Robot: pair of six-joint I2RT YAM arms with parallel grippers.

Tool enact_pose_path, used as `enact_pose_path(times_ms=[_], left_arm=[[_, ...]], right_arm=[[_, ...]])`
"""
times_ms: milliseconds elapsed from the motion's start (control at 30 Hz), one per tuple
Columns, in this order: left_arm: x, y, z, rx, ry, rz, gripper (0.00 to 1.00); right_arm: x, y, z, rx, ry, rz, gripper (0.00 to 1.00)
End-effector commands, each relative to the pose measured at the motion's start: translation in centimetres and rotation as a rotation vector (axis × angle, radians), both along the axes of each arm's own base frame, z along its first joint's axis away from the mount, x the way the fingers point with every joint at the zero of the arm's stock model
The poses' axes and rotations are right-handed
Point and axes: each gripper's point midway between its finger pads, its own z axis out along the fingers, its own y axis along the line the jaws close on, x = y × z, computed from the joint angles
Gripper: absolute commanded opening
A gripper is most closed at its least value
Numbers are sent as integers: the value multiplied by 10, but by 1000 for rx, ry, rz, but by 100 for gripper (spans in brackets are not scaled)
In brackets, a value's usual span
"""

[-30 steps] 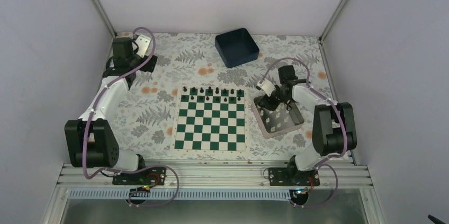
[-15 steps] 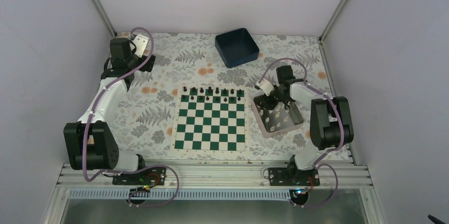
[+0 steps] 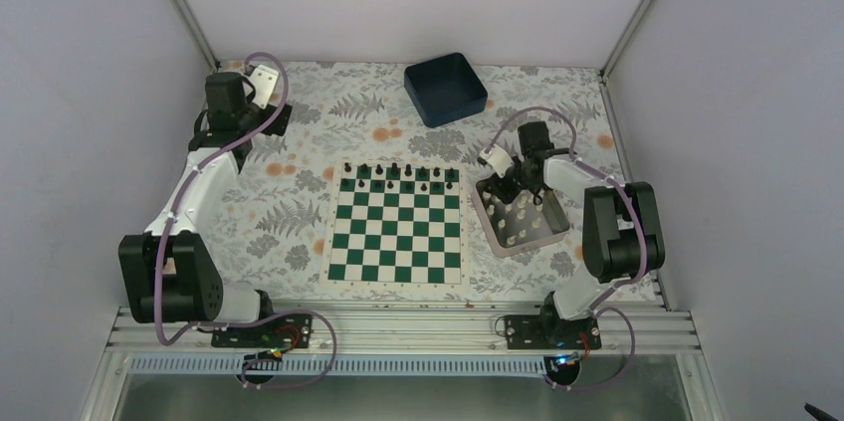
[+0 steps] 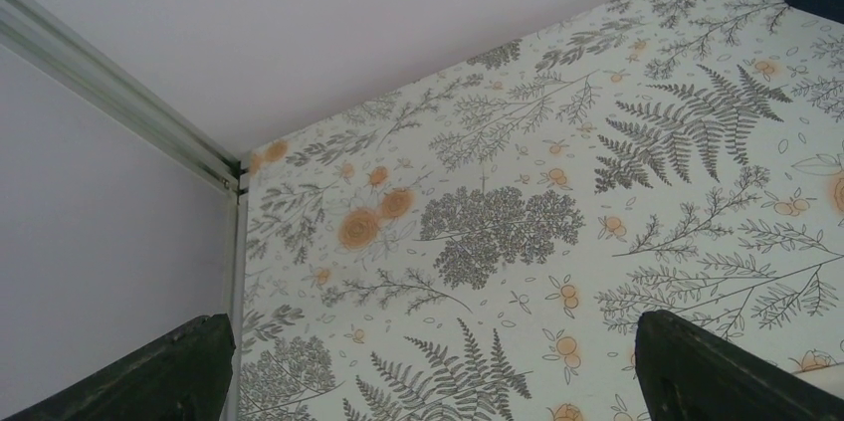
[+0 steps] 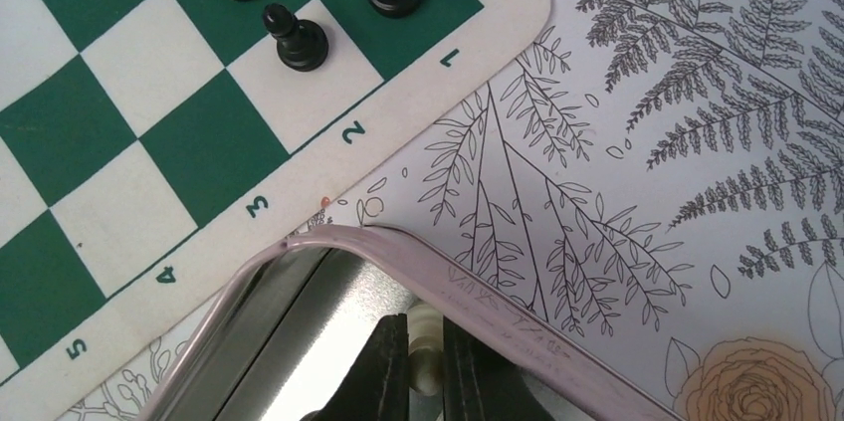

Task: Set up the chess pieces on the board
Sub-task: Pick up the chess piece from the storage box, then place the chess piece on the chessboard.

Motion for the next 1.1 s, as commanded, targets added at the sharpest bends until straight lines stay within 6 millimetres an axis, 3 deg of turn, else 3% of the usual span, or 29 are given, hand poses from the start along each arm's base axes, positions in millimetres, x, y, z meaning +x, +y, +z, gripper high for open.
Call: enact_pose_path(times_ms=[0,167,400,600,700,867,1067], left_arm=[[-4,-1,12,1,-36,-18,100],[-5,-3,15,-6,-44,-28,100],[-7,-4,21,-8,-53,-34,100],[-7,-3,26,5,-64,-31,100],[-5,0,23,11,-63,-23,100],[0,5,24,29,-76,-14,100],[2,10,21,30,-73,-7,100]], right_arm=[[-5,4,7,16,-22,2,4],[-9,1,25,8,-50,-4,4],[-13,5,87,3,-140,13,4],[-36,46,122,21,-177,121,4],[-54,74,122,33,-164,203,4],[-94,118,101,8,-119,348,4],[-145,148,74,-9,-62,494,4]])
